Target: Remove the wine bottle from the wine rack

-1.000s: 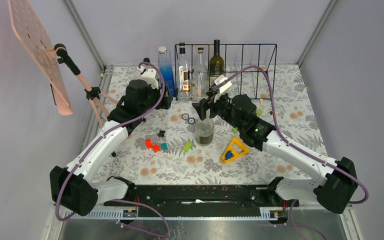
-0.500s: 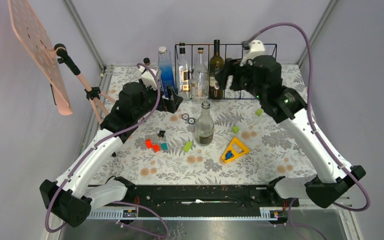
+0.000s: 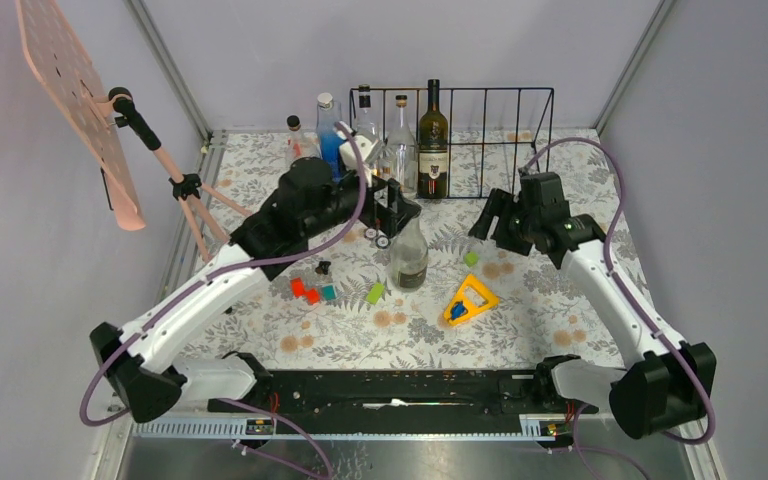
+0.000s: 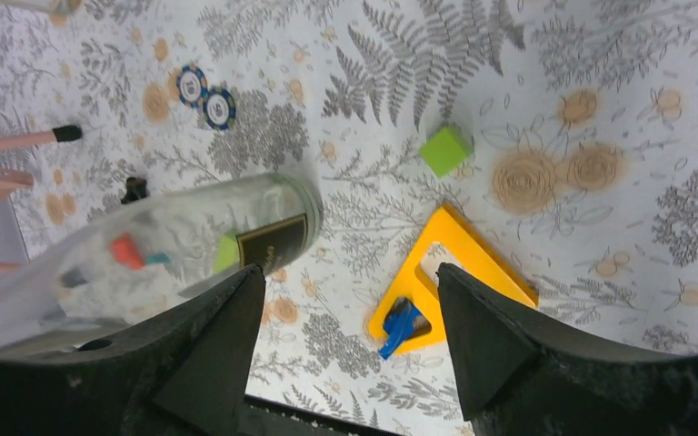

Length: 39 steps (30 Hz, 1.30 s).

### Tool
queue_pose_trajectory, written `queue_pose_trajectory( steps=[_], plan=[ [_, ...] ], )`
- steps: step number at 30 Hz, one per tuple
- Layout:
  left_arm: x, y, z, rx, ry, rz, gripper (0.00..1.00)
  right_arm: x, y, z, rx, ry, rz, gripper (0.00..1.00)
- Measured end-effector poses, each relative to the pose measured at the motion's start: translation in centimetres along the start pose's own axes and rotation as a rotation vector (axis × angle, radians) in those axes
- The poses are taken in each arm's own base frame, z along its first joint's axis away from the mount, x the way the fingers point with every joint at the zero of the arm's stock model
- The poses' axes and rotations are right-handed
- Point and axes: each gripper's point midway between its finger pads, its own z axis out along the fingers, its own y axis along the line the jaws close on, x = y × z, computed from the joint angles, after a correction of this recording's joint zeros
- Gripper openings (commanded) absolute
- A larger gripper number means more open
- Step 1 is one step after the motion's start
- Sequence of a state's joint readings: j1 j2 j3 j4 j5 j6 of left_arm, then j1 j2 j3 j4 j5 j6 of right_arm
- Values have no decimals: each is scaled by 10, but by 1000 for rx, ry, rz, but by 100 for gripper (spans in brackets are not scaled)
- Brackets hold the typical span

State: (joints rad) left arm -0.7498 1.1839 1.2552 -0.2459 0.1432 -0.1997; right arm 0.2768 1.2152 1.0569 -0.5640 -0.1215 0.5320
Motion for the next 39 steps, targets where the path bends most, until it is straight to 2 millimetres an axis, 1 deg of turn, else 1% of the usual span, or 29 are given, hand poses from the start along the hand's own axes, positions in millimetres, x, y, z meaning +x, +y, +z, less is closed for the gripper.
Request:
queue_pose_trajectory(
  steps=[4,6,10,12,14,23,30,33,35,37,39],
  plan=[
    [11,-1,24,-1,64,34,95,17,-8,-3,-8,15,5,76],
    [22,2,35,-12,109,55,93,24,-11,-2,-11,22,5,76],
    [46,8,48,-32,184,77,84,29,-15,-2,-8,27,2,76],
    [55,10,50,-40,213,85,81,29,-14,-2,-11,22,-1,76],
    [60,9,52,-45,228,90,78,28,-14,-2,-14,17,-4,76],
    [68,1,56,-44,247,131,63,27,-13,-2,-17,13,-12,76],
    [71,6,56,-72,257,151,47,27,-14,-2,-17,13,-17,76],
    [71,7,56,-78,256,157,37,27,-14,-2,-17,14,-19,76],
    [71,6,56,-79,257,161,27,27,-14,-2,-17,14,-18,76],
    [71,6,56,-80,260,162,14,27,-14,-2,-17,14,-19,76],
    [70,6,57,-85,263,160,4,27,-14,-2,-16,15,-19,76]
  ],
)
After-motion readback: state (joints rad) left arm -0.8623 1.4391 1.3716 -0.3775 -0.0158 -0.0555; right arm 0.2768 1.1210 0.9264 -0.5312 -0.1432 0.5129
